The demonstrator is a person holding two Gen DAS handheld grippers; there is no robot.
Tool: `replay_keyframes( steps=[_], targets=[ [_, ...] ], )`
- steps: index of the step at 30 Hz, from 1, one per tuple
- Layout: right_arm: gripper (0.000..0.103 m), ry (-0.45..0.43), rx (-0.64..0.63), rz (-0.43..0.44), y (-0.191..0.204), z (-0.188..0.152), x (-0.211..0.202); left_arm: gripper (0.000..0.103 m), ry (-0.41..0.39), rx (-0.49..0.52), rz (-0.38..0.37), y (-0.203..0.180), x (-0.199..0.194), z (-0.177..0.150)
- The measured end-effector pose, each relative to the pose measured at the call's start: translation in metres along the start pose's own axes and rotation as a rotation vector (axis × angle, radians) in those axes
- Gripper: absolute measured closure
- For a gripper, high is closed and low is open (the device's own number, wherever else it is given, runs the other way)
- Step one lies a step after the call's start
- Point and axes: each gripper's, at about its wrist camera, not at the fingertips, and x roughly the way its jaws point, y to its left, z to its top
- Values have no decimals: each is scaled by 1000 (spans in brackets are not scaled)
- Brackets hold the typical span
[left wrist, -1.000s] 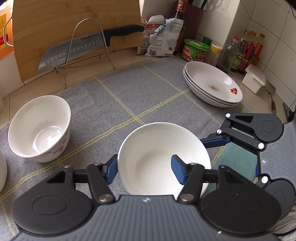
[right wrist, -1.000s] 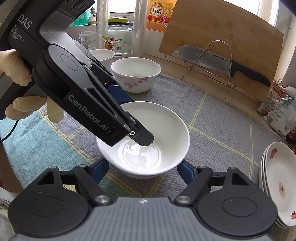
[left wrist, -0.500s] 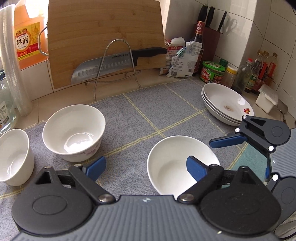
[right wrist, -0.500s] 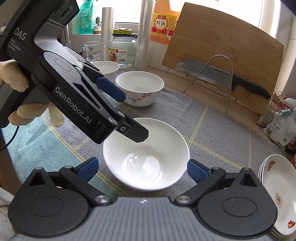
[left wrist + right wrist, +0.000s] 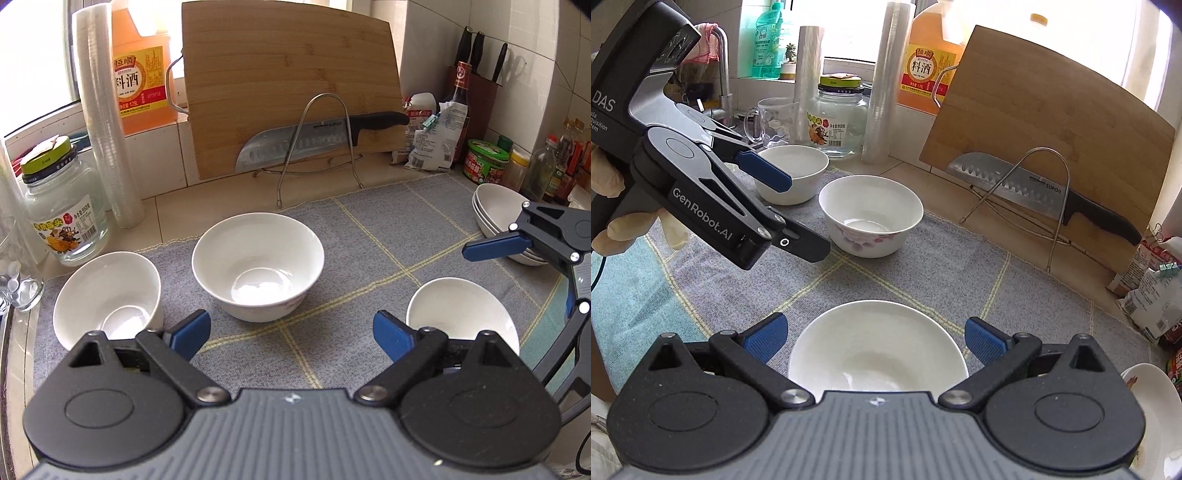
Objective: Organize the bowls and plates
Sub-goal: 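Grasp the rim of another white bowl with the left tool, then carry the held bowl over the placed bowl with the left tool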
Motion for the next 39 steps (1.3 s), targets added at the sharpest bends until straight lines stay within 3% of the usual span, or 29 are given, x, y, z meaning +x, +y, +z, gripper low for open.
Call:
replay_keyframes(
  steps=[7, 17, 27, 32, 35, 39],
  targets=[
    [0, 0, -41, 3, -2, 20, 20, 9, -15, 20, 1, 20, 6, 17],
    [0, 44, -65, 35, -5, 50, 67, 11, 43, 63, -5, 45, 54, 56],
    [0, 112, -110, 52, -3, 67, 103, 30, 130, 26, -76, 61, 86, 64],
    [0, 143, -102, 81, -9, 73, 116, 32, 151, 4, -107, 65, 95, 68],
    [4, 163, -98, 90, -11, 75, 124, 33, 162, 6, -108, 66, 98, 68],
    [9, 170, -126, 85, -6, 76, 128, 41, 174, 9, -127, 66, 101, 66]
  ],
)
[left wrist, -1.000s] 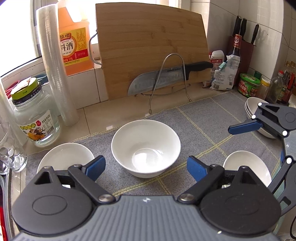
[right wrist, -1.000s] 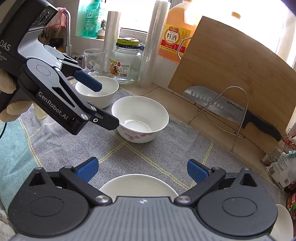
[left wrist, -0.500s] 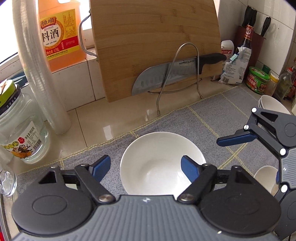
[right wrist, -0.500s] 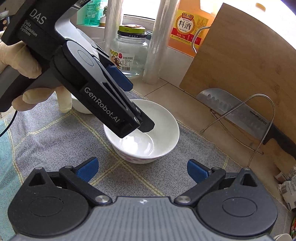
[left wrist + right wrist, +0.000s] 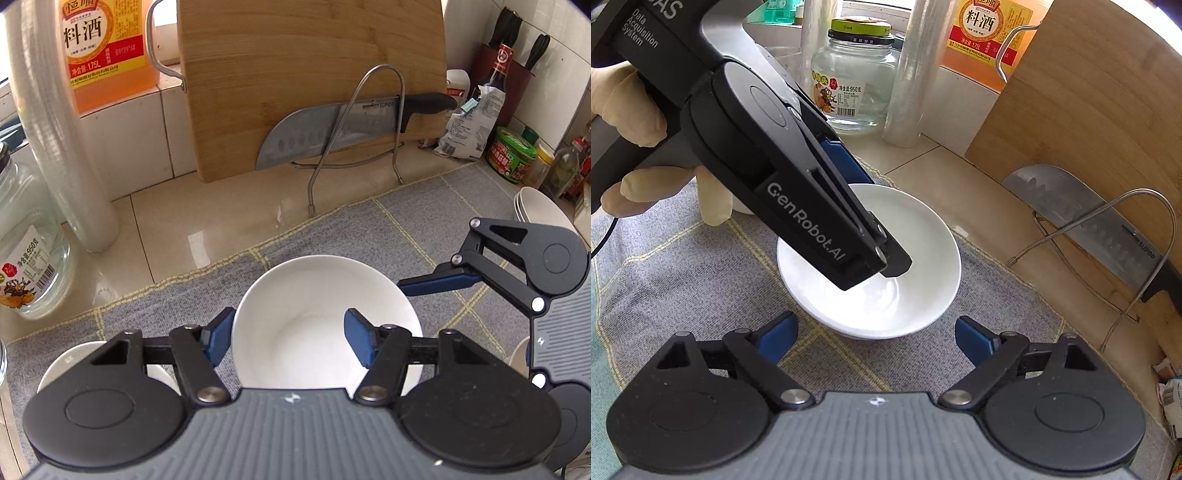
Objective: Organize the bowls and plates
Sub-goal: 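Carry the held bowl over the placed bowl with the left tool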
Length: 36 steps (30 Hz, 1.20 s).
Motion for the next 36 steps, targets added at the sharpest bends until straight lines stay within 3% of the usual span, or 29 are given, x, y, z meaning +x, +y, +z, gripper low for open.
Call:
replay_keyframes(
  steps=[11, 25, 36],
  targets=[
    [20, -31, 21, 18, -2, 0, -1, 46, 16, 10, 2, 1, 0, 0],
    [20, -28, 23, 14, -2, 1, -4, 46, 19, 38, 5, -2, -2, -1],
    [20, -51, -4, 7, 6, -2, -33, 46, -9, 17, 9, -17, -30, -4]
  ],
)
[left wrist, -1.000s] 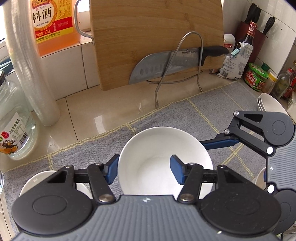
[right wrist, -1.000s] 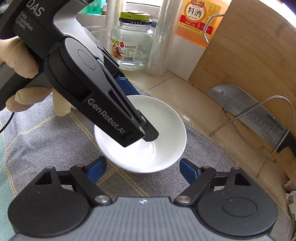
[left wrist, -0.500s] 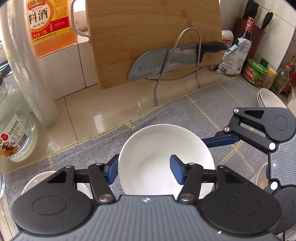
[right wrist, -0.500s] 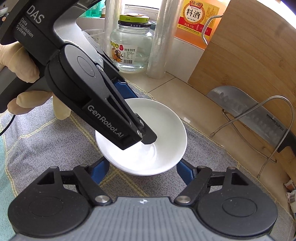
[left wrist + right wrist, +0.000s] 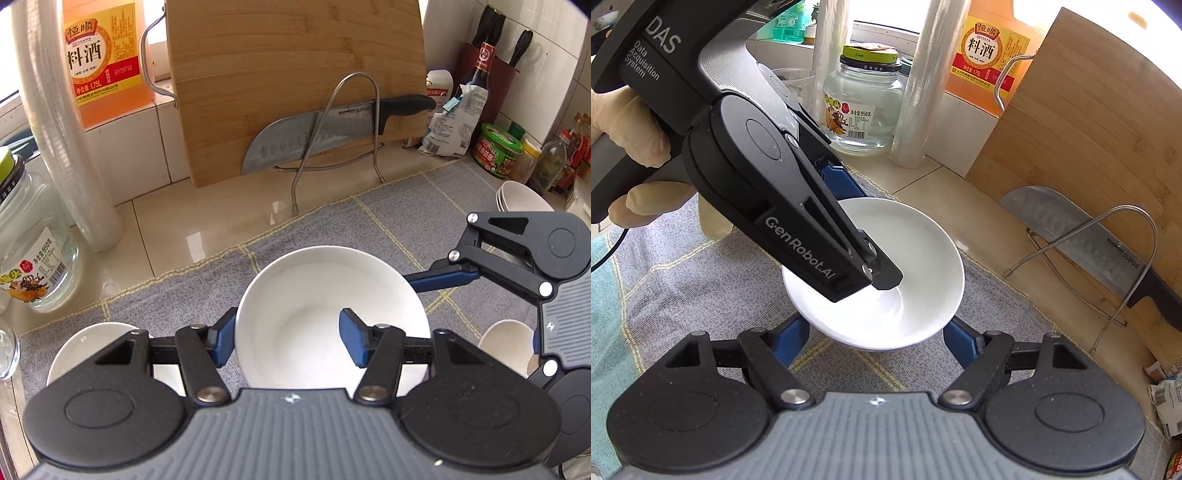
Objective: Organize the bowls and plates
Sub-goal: 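Carry the held bowl over the placed bowl with the left tool, then lower the held bowl into the placed bowl and open the left tool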
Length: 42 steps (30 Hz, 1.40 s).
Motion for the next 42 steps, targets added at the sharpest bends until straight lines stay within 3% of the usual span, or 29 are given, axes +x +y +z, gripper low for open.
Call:
replay_keyframes(
  steps=[20, 42],
  targets=[
    [20, -52, -5, 14, 19, -23, -67, 46, -42, 16, 23, -53, -48, -17],
    [20, -69, 37, -30, 16, -79, -126, 46, -57, 67, -34, -123, -56, -22]
  ],
)
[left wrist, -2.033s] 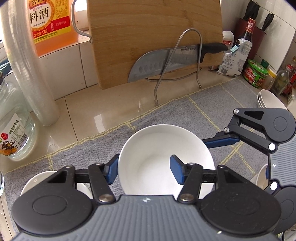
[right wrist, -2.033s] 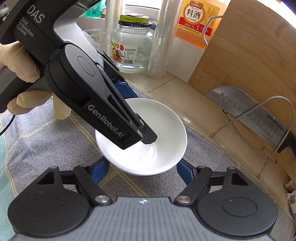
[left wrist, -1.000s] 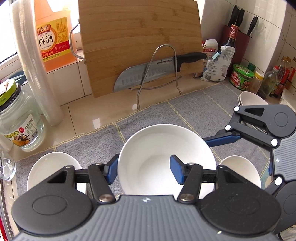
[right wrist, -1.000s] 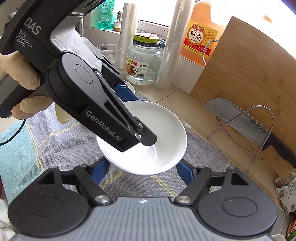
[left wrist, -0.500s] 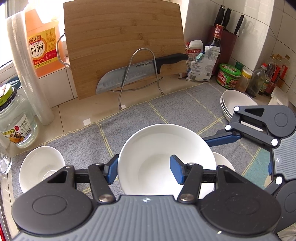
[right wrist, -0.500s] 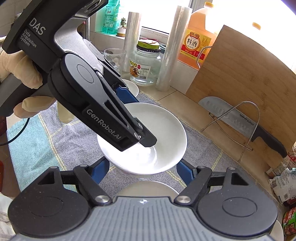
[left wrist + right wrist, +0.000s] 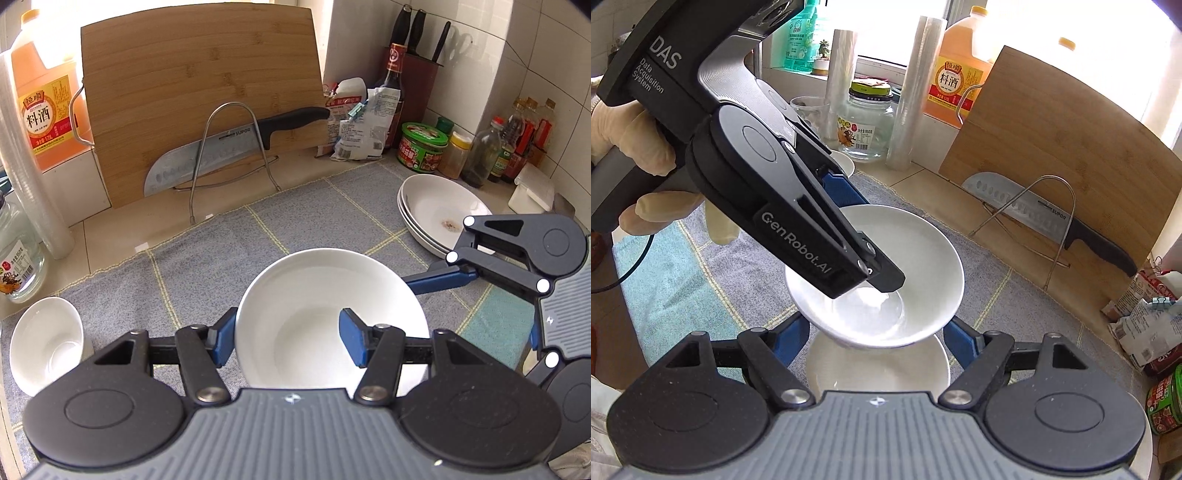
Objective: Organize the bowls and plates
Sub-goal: 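Lower the held bowl into the placed bowl and open the left tool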
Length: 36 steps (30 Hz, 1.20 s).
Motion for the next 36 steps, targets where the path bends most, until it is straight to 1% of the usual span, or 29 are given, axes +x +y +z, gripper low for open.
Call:
replay_keyframes(
  steps=[10, 36],
  targets=[
    [20, 14, 42, -11, -4, -24, -6, 46, 23, 28, -18, -21, 12, -3],
    [20, 69, 90, 25, -14, -47, 11, 46, 78, 39, -45, -28, 37, -9]
  ],
)
